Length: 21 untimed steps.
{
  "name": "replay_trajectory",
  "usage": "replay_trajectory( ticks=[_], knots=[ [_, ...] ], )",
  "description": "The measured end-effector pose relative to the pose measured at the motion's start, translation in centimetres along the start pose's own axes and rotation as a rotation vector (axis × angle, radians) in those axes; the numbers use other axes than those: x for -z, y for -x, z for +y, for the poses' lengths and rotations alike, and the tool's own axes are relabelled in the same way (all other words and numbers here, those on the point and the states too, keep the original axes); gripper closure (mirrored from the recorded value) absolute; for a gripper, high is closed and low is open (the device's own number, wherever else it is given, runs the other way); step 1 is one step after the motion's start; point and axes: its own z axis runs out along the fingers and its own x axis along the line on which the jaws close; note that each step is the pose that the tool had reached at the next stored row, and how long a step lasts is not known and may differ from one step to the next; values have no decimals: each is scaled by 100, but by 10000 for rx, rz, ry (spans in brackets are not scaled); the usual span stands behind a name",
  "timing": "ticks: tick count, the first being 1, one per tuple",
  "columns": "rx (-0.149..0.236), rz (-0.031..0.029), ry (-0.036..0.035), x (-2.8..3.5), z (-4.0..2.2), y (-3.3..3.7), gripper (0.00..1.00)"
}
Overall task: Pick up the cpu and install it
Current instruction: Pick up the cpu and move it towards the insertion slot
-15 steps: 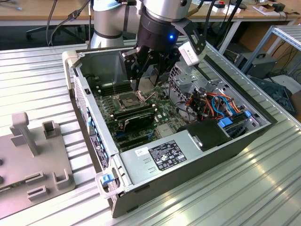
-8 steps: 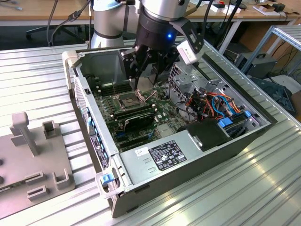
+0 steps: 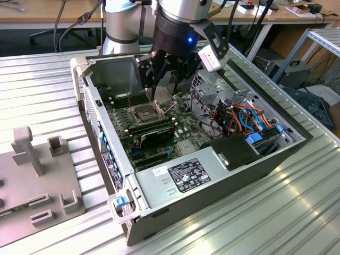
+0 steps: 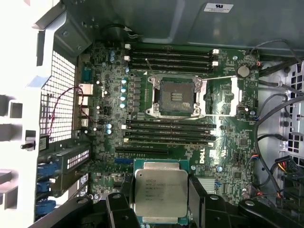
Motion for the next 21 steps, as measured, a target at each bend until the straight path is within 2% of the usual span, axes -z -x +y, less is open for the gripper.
replay_trajectory(
  ticks=[7, 11, 14, 15, 17, 19, 21],
  knots=[
    [1, 1, -1, -19, 98, 8, 45],
    [1, 0, 0, -33, 182, 15, 45],
    [2, 1, -1, -45, 264, 22, 45],
    [1, 0, 1, -54, 311, 27, 45],
    [1, 0, 0, -66, 367, 34, 45],
    [1, -1, 1, -86, 468, 42, 45],
    [2, 0, 0, -97, 523, 47, 45]
  ],
)
